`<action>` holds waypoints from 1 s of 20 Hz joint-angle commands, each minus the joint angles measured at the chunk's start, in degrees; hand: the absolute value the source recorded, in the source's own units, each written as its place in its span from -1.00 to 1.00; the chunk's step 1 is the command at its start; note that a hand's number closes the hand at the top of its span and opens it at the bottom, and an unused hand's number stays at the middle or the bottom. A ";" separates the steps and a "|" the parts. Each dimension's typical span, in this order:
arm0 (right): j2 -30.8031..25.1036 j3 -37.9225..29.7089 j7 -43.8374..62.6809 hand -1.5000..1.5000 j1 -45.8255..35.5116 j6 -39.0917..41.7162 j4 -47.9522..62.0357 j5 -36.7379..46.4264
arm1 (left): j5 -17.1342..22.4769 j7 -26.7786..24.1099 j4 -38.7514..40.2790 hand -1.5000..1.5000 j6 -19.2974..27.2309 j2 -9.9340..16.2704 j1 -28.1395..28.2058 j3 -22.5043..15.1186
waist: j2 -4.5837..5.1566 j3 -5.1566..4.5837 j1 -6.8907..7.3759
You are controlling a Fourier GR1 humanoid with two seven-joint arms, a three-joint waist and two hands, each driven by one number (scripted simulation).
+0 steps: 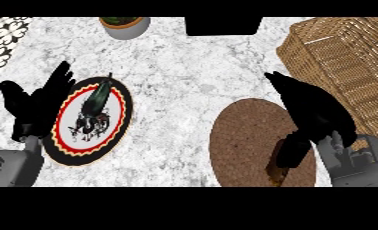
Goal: Pick the sweet potato from the placemat and place it in the basket
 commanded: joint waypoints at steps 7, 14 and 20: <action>5.10 -1.62 -10.53 -1.00 13.36 -11.42 8.33 16.58 | -2.53 0.80 -0.30 0.00 -1.03 -1.98 -1.00 0.29 | 0.45 0.02 1.47; 7.70 -3.55 -11.39 -1.00 16.09 -7.09 13.17 17.61 | -3.93 4.08 -3.69 0.00 -1.44 -2.19 -0.85 1.82 | 0.41 0.01 1.59; 8.24 -2.33 -9.64 -1.00 22.69 -3.36 6.14 21.50 | -4.44 1.42 2.30 0.00 -5.31 -3.70 -2.08 4.92 | 0.38 -0.02 1.24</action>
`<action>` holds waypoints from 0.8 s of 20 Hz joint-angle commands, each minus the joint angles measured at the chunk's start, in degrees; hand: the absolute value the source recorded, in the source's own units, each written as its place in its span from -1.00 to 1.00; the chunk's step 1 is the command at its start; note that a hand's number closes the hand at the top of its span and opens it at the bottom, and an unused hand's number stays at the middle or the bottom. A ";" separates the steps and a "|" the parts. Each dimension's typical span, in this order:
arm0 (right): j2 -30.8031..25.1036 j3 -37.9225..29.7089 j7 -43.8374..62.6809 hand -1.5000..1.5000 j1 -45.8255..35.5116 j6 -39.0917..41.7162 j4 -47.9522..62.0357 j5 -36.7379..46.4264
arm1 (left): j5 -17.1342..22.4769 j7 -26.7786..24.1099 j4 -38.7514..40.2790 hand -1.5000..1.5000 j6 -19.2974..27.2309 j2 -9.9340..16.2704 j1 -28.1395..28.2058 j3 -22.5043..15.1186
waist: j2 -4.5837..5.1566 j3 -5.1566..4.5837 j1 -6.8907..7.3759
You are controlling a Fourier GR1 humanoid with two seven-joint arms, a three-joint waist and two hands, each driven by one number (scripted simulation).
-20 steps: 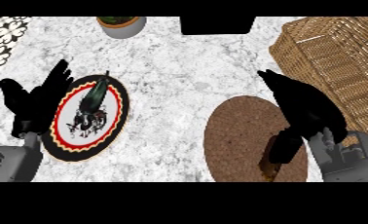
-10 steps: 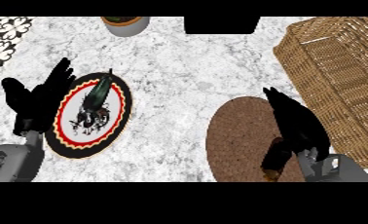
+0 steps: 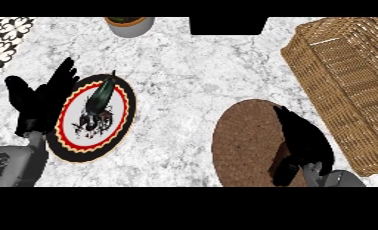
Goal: Pick the sweet potato from the placemat and place it in the basket
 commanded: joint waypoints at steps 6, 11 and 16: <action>0.91 -6.29 -5.33 -1.00 4.69 4.52 -0.69 2.88 | -3.11 2.19 -5.48 0.00 -1.41 -3.02 2.69 2.06 | -0.04 0.00 0.13; 5.56 -5.90 -5.15 -1.00 5.97 5.61 -2.47 4.04 | -3.38 2.78 -5.01 0.00 -3.23 -2.80 2.80 4.92 | -0.03 0.00 0.20; 4.49 -6.13 -8.20 -1.00 11.55 6.38 -8.04 5.41 | -5.15 -3.58 2.01 0.00 -5.85 -4.44 2.13 5.81 | -0.02 -0.02 -0.08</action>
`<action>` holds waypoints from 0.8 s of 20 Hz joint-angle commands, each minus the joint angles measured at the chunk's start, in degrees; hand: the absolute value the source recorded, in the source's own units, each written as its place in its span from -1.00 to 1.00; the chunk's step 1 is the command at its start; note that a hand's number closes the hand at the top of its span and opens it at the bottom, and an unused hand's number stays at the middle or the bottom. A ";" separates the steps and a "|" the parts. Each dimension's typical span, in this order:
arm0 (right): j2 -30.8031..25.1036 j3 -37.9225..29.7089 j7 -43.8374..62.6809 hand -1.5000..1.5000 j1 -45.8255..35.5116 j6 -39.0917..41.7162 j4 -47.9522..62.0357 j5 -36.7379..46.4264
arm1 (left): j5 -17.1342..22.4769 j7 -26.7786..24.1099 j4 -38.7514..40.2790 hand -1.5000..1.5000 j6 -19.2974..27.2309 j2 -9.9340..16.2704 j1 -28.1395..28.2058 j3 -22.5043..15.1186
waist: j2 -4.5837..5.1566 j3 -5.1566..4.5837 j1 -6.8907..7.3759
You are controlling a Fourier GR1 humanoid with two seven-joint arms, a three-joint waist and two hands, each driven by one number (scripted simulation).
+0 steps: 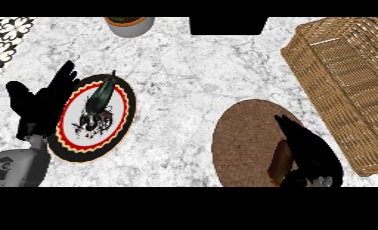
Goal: Pick the sweet potato from the placemat and place it in the basket
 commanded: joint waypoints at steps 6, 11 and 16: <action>3.20 3.50 -0.38 -1.00 3.91 -0.30 2.00 8.86 | -2.35 -0.68 1.85 0.00 -1.19 -1.79 -1.02 1.90 | 0.02 -0.01 -0.10; 1.97 -0.85 -4.51 -1.00 3.28 1.54 4.54 9.87 | -3.66 3.33 -3.19 0.00 -0.34 -3.71 0.16 1.37 | 0.00 0.00 0.05; 2.41 4.09 -5.96 1.00 2.99 2.72 8.52 13.44 | -3.38 3.07 -0.42 0.00 -1.67 -2.54 -2.56 2.62 | 0.02 0.00 0.06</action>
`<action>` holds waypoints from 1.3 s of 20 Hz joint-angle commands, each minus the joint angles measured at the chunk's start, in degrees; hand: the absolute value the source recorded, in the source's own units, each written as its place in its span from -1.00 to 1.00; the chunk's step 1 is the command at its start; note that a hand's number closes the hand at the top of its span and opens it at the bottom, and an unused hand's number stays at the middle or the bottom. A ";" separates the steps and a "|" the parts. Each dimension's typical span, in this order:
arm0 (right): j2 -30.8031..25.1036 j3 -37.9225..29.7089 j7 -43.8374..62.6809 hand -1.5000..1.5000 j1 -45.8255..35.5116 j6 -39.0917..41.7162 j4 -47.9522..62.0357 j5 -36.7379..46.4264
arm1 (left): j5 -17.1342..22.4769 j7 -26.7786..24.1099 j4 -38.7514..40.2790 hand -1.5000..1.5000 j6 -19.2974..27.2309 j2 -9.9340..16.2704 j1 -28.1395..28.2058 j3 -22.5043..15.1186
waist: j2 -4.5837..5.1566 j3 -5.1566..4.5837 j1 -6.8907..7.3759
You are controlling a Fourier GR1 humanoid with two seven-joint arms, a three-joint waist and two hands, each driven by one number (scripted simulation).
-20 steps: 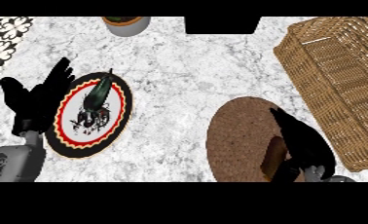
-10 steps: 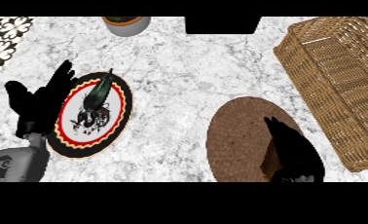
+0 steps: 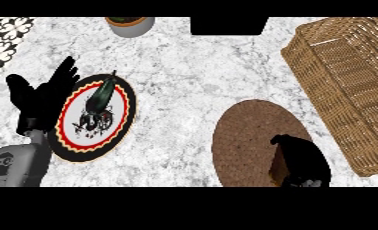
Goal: Pick the sweet potato from the placemat and place it in the basket
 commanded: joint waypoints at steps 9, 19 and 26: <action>11.07 0.30 3.48 1.00 -9.47 -2.59 12.60 6.24 | 0.44 0.75 2.30 0.00 -2.41 0.89 -3.19 2.33 | 0.32 0.15 0.60; 19.01 -15.87 23.41 1.00 -32.05 -30.42 23.53 7.88 | -1.15 -0.55 0.97 0.00 -2.70 -2.96 -4.20 -2.69 | 2.44 0.31 6.98; 19.09 -19.52 18.85 1.00 -43.70 -50.22 29.60 10.45 | -2.09 -0.90 2.34 0.00 -1.74 -2.90 -6.40 -2.44 | 2.34 0.24 7.10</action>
